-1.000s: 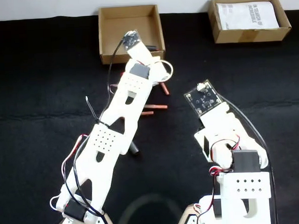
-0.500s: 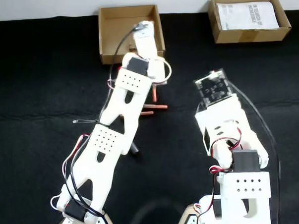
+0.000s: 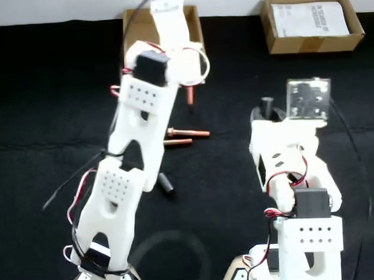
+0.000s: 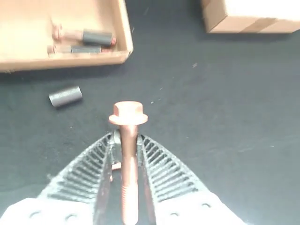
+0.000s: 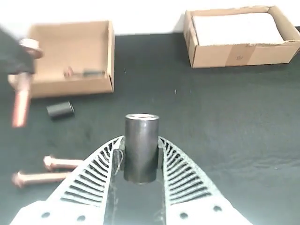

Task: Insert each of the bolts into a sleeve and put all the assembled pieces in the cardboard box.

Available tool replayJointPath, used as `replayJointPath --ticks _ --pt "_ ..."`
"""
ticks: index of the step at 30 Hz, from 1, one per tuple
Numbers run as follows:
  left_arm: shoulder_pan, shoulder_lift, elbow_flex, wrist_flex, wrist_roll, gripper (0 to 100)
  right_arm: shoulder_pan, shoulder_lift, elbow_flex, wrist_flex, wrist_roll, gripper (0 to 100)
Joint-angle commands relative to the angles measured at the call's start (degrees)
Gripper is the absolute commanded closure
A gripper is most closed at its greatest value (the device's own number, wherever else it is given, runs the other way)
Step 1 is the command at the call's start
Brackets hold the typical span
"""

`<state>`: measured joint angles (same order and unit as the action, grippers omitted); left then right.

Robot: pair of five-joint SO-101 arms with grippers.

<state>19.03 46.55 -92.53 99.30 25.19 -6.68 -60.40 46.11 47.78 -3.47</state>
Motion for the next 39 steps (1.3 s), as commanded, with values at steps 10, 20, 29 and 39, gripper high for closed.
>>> replayJointPath --ticks 10,20,29,39 --pt "0.6 -25.6 -2.4 1.3 -6.1 99 -12.4 -24.2 3.7 2.3 0.7 99.1" --pt "1.0 -38.8 -2.3 1.9 -8.1 99 -12.6 -41.5 10.9 11.8 3.3 99.1" --pt "1.0 -53.3 9.7 1.9 -11.2 99 -12.6 -44.6 13.6 12.1 3.2 99.1" --pt "1.0 -73.8 40.1 1.5 -11.0 99 -12.9 -44.6 13.6 12.1 3.2 99.1"
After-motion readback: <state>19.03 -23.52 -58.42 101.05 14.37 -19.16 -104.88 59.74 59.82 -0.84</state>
